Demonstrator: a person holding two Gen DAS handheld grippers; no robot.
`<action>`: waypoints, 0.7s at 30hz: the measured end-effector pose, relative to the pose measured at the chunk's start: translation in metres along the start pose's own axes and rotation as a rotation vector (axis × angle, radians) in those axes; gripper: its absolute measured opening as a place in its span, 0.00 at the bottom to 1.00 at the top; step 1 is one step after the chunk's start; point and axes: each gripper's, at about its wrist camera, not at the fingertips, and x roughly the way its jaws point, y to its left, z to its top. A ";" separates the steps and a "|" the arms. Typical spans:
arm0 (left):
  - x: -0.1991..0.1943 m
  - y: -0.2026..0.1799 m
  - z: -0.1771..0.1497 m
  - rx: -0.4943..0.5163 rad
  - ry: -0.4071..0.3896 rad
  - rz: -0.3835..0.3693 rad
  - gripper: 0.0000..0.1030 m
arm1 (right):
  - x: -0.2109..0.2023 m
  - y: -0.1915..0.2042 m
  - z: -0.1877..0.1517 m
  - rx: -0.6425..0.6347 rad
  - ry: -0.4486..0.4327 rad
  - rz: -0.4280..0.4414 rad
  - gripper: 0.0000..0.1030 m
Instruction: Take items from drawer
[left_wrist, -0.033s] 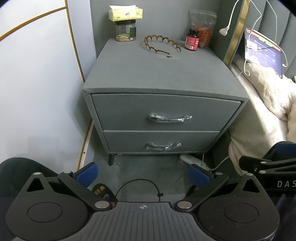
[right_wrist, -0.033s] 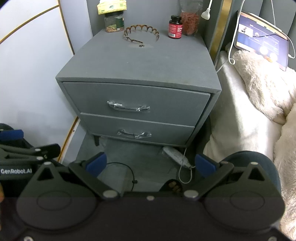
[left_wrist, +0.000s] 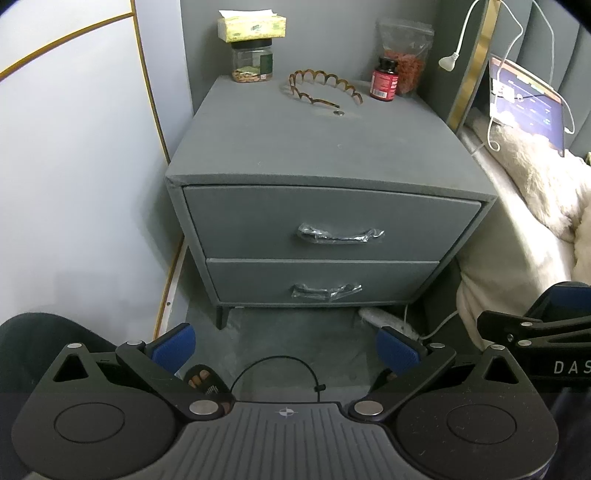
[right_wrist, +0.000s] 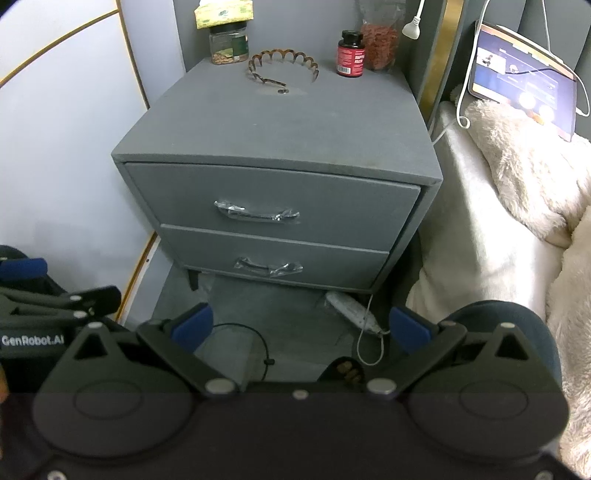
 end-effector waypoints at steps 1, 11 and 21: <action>0.000 0.000 -0.001 -0.002 -0.001 -0.002 1.00 | 0.000 0.000 0.000 -0.002 0.000 0.000 1.00; 0.003 0.002 -0.002 -0.015 0.009 -0.014 1.00 | 0.000 0.002 -0.001 -0.018 0.001 0.005 1.00; 0.002 0.005 -0.003 -0.014 0.011 -0.024 1.00 | 0.000 0.002 -0.002 -0.033 0.001 0.006 1.00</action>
